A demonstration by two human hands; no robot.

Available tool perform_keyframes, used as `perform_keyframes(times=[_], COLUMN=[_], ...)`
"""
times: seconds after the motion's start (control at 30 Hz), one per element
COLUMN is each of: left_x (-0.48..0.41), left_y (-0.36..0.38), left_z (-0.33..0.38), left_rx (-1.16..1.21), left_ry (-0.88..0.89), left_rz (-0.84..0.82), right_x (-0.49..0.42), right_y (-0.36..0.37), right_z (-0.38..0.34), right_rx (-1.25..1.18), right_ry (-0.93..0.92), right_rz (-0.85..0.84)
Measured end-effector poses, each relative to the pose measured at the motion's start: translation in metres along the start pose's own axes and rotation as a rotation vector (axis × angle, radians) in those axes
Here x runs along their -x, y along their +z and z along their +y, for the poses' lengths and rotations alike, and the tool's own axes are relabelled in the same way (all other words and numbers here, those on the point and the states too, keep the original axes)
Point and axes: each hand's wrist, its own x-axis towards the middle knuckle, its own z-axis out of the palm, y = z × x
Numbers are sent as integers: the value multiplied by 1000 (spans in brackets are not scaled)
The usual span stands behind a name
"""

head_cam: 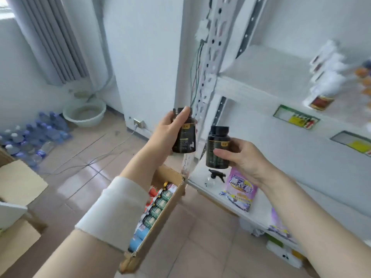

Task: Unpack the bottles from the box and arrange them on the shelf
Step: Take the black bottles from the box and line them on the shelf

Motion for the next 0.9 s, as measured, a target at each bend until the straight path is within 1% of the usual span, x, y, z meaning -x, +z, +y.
perform_keyframes(times=[0.2, 0.37, 0.53, 0.63, 0.7, 0.77, 0.9], left_x=[21, 41, 54, 50, 43, 30, -8], left_y=[134, 269, 396, 449, 474, 494, 524], left_z=[48, 58, 58, 53, 51, 51, 51], left_rx=[-47, -120, -127, -164, -180, -187, -273], left_ry=[136, 189, 193, 188, 188, 202, 248], left_rz=[-249, -451, -569, -580, -583, -574, -550], right_x=[97, 180, 246, 260, 259, 252, 227], right_y=[-106, -220, -326, -373, -396, -414, -441], right_z=[-49, -67, -76, -78, -80, -82, -92], right_rx=[18, 37, 69, 52, 58, 68, 137], right_ry=[-168, -260, -322, -341, -319, -310, -301], right_rz=[226, 406, 532, 588, 623, 643, 691])
